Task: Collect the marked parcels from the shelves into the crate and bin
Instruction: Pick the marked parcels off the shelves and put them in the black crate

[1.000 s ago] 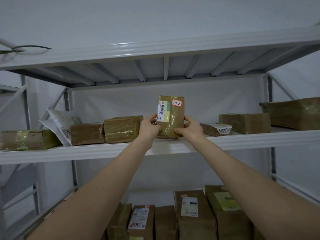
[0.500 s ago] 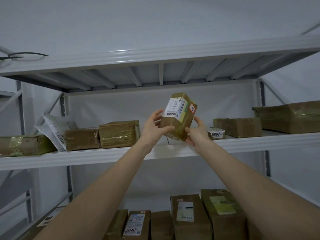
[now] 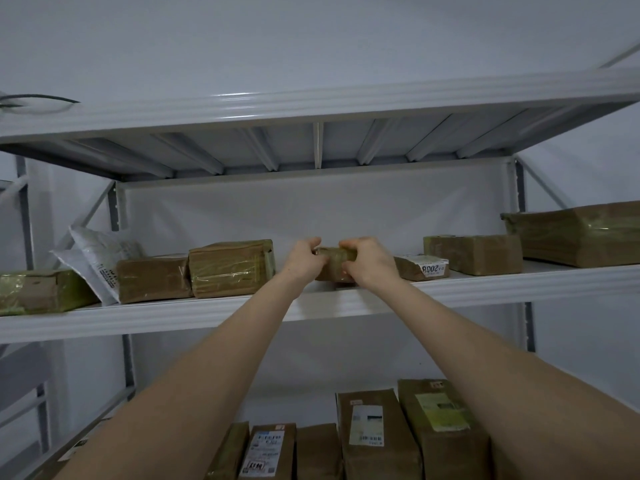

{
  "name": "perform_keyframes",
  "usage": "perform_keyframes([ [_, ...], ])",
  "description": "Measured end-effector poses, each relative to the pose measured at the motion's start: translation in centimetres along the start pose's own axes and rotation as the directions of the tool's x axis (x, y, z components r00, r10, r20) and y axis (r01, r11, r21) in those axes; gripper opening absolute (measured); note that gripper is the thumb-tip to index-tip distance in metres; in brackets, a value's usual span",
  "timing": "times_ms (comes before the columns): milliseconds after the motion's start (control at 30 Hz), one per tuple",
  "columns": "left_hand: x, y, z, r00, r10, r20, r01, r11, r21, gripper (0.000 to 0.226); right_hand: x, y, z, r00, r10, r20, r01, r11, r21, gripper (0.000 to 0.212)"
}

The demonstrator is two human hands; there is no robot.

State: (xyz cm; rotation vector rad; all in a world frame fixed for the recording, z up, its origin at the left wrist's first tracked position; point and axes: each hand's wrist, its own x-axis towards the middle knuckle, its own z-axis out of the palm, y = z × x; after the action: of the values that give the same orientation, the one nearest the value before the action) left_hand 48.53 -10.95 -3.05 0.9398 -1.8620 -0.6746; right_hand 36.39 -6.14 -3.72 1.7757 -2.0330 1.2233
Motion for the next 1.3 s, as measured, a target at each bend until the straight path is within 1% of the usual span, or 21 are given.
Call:
perform_keyframes([
  [67,0.6,-0.3,0.5,0.999,-0.044,0.021,0.043,0.999,0.019,0.055,0.3,0.1,0.2,1.0,-0.023,-0.003,0.022,0.994,-0.103,0.044],
  [133,1.3,-0.4,1.4,0.996,-0.061,0.059,0.06,0.998,0.017,0.057,0.5,0.2,0.3,0.999,-0.035,-0.027,0.027,0.968,-0.249,0.043],
  [200,1.6,-0.2,2.4,0.994,-0.046,0.101,0.045,0.999,0.02,0.058,0.9,0.5,0.4,0.997,-0.034,-0.068,0.006,0.925,-0.38,0.041],
  [333,1.9,-0.1,3.8,0.984,0.006,0.178,-0.009,1.0,0.016,0.059,1.7,2.3,0.2,0.994,0.038,-0.098,-0.083,0.856,-0.511,0.04],
  [433,1.7,-0.5,3.2,0.989,0.065,0.133,-0.078,0.993,0.093,0.056,2.0,3.1,-0.1,0.994,0.08,-0.077,-0.11,0.809,-0.577,0.042],
  [500,1.7,-1.0,1.9,0.987,0.147,0.061,-0.157,0.967,0.201,0.055,2.2,2.8,0.0,0.994,0.089,-0.067,-0.112,0.798,-0.592,0.043],
  [567,2.0,-1.5,-0.2,0.967,0.252,-0.031,-0.227,0.912,0.341,0.054,2.6,1.4,0.6,0.995,0.055,-0.088,-0.092,0.853,-0.513,0.043],
  [633,2.1,-1.9,-2.8,0.93,0.34,-0.143,-0.236,0.847,0.477,0.051,3.1,-0.7,1.8,0.996,0.006,-0.086,-0.036,0.935,-0.352,0.043],
  [700,2.2,-2.6,-5.9,0.881,0.395,-0.259,-0.195,0.804,0.562,0.046,3.4,-3.4,3.6,0.999,-0.035,-0.013,0.033,0.984,-0.174,0.048],
  [733,2.3,-3.1,-7.4,0.864,0.398,-0.31,-0.158,0.797,0.583,0.045,3.4,-4.8,4.6,0.998,-0.05,0.033,0.052,0.995,-0.083,0.053],
  [800,2.8,-4.5,-10.5,0.858,0.327,-0.396,-0.037,0.808,0.587,0.044,3.4,-7.4,6.4,0.988,-0.07,0.137,0.056,0.993,0.102,0.06],
  [867,3.2,-5.8,-13.3,0.878,0.166,-0.448,0.118,0.834,0.539,0.044,3.5,-9.5,8.0,0.969,-0.096,0.226,0.033,0.963,0.268,0.06],
  [933,3.2,-6.9,-15.2,0.898,0.001,-0.441,0.225,0.859,0.46,0.045,3.5,-10.7,9.2,0.961,-0.126,0.247,0.032,0.936,0.351,0.055],
  [967,3.1,-7.3,-15.6,0.908,-0.031,-0.419,0.232,0.868,0.439,0.045,3.6,-11.0,9.6,0.964,-0.118,0.239,0.022,0.928,0.372,0.054],
  [1000,3.0,-7.4,-15.7,0.916,-0.026,-0.4,0.213,0.877,0.43,0.044,3.7,-11.1,9.8,0.969,-0.111,0.219,0.016,0.918,0.395,0.052],
  [1067,2.6,-7.1,-15.7,0.914,0.017,-0.405,0.16,0.903,0.4,0.041,3.8,-10.8,9.4,0.982,-0.047,0.185,-0.036,0.906,0.421,0.051],
  [1133,2.4,-6.3,-15.3,0.903,0.023,-0.429,0.124,0.942,0.312,0.037,3.9,-10.0,8.4,0.986,0.038,0.161,-0.107,0.89,0.443,0.056],
  [1233,2.2,-5.1,-14.6,0.916,-0.084,-0.392,0.121,0.99,0.072,0.037,3.9,-8.5,6.6,0.968,0.198,0.153,-0.249,0.829,0.502,0.068],
  [1267,2.0,-4.7,-14.2,0.925,-0.135,-0.354,0.14,0.99,-0.013,0.036,3.8,-7.9,5.9,0.958,0.243,0.151,-0.286,0.796,0.534,0.067],
  [1300,1.7,-4.4,-13.8,0.935,-0.188,-0.301,0.171,0.982,-0.082,0.031,3.7,-7.3,5.2,0.947,0.282,0.156,-0.319,0.76,0.567,0.059],
])
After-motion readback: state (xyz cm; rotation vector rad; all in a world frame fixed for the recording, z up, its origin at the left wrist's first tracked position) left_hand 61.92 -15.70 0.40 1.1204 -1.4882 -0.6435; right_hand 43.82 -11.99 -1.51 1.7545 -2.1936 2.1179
